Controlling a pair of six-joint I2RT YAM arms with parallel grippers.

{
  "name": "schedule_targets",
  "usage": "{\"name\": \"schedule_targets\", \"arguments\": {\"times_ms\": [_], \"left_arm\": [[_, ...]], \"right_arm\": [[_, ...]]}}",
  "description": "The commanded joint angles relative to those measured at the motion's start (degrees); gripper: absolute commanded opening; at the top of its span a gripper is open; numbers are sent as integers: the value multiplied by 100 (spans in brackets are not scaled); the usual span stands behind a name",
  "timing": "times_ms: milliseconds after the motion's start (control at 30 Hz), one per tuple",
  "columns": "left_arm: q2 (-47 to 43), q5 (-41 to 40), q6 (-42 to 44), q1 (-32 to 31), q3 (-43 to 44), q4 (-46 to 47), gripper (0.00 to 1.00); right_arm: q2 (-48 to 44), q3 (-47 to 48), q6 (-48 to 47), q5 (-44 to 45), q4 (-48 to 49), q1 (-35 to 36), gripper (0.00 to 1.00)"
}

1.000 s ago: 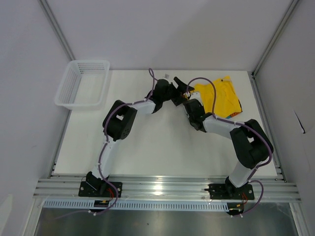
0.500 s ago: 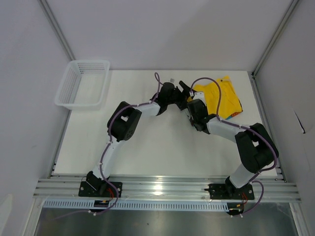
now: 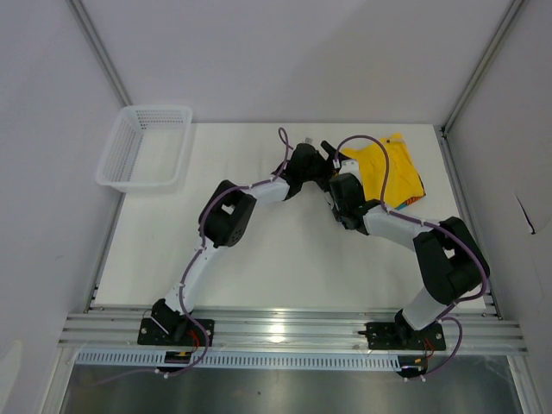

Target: Fold and stack the shorts

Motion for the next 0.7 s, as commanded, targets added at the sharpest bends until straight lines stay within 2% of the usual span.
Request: {"name": "schedule_targets", "arguments": {"times_ms": [0,167,367,667], "left_arm": [[48,-220,-66,-115,223,-326,99],[205,-492,-92,-159,318,-159,99],[610,-825,-259,-177,881,113,99],[487,-1424,-57,-142,575,1070,99]], "right_arm": [[-292,0,39,16,267,-25,0],[-336,-105,65,-71,294,2,0],[-380,-184,47,-89,285,63,0],[-284,-202,-40,-63,267,177,0]]}}
